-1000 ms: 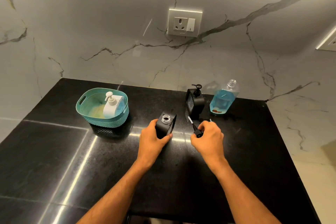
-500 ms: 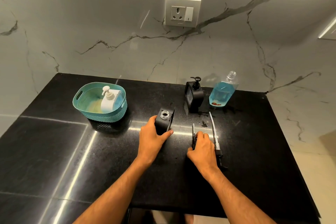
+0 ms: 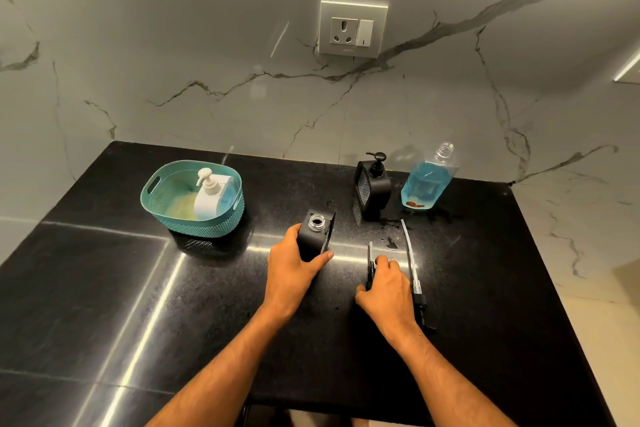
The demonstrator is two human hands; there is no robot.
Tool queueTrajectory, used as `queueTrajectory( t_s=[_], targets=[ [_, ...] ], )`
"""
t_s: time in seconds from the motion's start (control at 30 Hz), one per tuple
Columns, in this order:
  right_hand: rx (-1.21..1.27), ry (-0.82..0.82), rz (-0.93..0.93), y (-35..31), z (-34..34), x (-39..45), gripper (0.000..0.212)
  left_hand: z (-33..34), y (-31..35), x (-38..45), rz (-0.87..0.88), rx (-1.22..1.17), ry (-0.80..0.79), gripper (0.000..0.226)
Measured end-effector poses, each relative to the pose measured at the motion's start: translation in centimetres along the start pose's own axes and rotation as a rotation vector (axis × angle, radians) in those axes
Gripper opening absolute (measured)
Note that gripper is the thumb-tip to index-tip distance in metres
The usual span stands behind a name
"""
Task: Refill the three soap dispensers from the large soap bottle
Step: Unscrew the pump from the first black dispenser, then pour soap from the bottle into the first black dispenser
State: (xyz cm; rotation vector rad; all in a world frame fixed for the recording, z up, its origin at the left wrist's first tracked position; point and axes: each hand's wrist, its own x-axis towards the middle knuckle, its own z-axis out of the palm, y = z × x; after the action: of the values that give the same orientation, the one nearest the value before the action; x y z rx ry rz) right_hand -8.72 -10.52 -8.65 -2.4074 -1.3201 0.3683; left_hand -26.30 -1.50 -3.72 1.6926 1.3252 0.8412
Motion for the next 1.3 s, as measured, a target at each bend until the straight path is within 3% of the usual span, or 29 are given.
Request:
queueTrajectory(
  t_s=[0.37, 0.67, 0.8, 1.07, 1.2, 1.3],
  targets=[
    [-0.031, 0.144, -0.036, -0.8, -1.8, 1.3, 0.056, 0.4, 0.7, 0.6, 0.032, -0.022, 0.011, 0.065],
    [0.224, 0.266, -0.071, 0.6, -5.5, 4.8, 0.046, 2.0, 2.0, 1.6, 0.069, -0.052, 0.023, 0.068],
    [0.423, 0.329, 0.004, 2.9, -7.1, 7.7, 0.046, 2.9, 2.8, 2.1, 0.061, -0.065, 0.012, 0.068],
    [0.549, 0.413, 0.109, 7.2, -8.6, 13.6, 0.079, 4.9, 4.0, 3.0, 0.052, -0.064, 0.009, 0.067],
    [0.618, 0.362, 0.122, 8.2, -8.9, 16.1, 0.098, 5.8, 4.2, 3.8, 0.057, -0.062, 0.033, 0.066],
    [0.705, 0.301, 0.094, 8.8, -9.0, 17.7, 0.1, 6.2, 4.3, 4.4, 0.053, -0.057, 0.05, 0.065]
  ],
)
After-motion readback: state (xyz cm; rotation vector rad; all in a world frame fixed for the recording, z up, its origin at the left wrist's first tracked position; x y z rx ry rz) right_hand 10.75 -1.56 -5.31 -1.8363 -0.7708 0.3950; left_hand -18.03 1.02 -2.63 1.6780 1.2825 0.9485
